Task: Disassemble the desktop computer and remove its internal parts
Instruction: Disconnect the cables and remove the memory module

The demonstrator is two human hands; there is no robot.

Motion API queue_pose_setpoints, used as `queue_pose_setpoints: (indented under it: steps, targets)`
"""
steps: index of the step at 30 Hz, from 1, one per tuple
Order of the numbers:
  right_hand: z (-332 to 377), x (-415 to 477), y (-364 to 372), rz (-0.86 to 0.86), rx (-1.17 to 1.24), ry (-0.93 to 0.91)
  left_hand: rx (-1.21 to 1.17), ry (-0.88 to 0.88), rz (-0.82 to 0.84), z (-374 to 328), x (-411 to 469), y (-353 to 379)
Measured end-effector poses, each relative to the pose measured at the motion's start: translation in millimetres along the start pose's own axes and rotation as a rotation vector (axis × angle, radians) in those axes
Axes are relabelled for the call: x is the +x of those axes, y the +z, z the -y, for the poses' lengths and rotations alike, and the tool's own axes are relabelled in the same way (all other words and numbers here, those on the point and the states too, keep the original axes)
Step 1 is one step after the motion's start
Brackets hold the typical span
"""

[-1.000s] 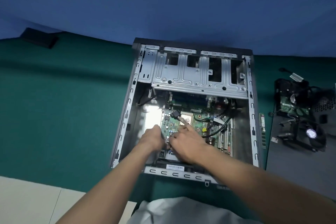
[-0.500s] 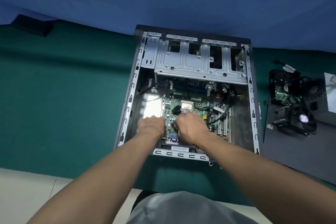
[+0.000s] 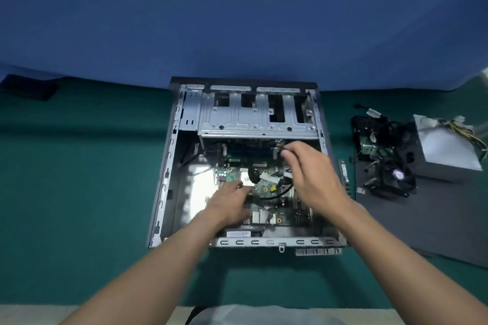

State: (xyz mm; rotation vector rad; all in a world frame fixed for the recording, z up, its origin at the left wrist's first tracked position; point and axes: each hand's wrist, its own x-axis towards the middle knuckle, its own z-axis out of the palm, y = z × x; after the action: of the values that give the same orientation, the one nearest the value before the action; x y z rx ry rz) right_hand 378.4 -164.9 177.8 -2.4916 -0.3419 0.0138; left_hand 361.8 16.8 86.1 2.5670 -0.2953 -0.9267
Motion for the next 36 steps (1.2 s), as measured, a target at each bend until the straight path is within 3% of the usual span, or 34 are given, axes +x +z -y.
queue_pose_setpoints:
  steps: [3, 7, 11, 17, 22, 29, 32, 34, 36]
  targets:
    - [-13.8, -17.2, -31.9, -0.212, 0.145, 0.069, -0.232, 0.000, 0.074, -26.2, 9.1, -2.2]
    - [-45.9, -42.5, -66.2, -0.370, 0.326, 0.235, -0.069, 0.001, 0.248, -53.8, 17.4, 11.5]
    - [-91.2, -71.7, -84.8, -0.500, 0.380, 0.405, 0.099, -0.010, 0.216, -60.9, 23.5, 17.5]
    - [-155.4, -115.2, -76.1, -0.485, 0.494, 0.635, 0.166, -0.037, 0.166, -65.3, 29.4, 22.5]
    - [-193.3, -128.0, -66.1, -0.510, 0.771, 0.777, 0.143, -0.082, 0.161, -64.5, 27.8, 24.2]
    - [-241.7, -147.7, -31.0, -0.540, 0.981, 1.260, 0.138, -0.173, 0.135, -67.3, 26.0, 24.7]
    - [-247.5, -146.4, -25.5, -0.588, 0.966, 1.401, 0.176, -0.261, 0.071, -71.0, 22.4, 21.3]
    - [-238.7, -140.6, -27.3, -0.604, 0.755, 1.437, 0.172, -0.355, 0.045, -73.7, 19.3, 18.0]
    - [-216.0, -129.9, -32.0, -0.659, 0.498, 1.352, 0.041, -0.422, 0.038, -73.2, 15.7, 14.0]
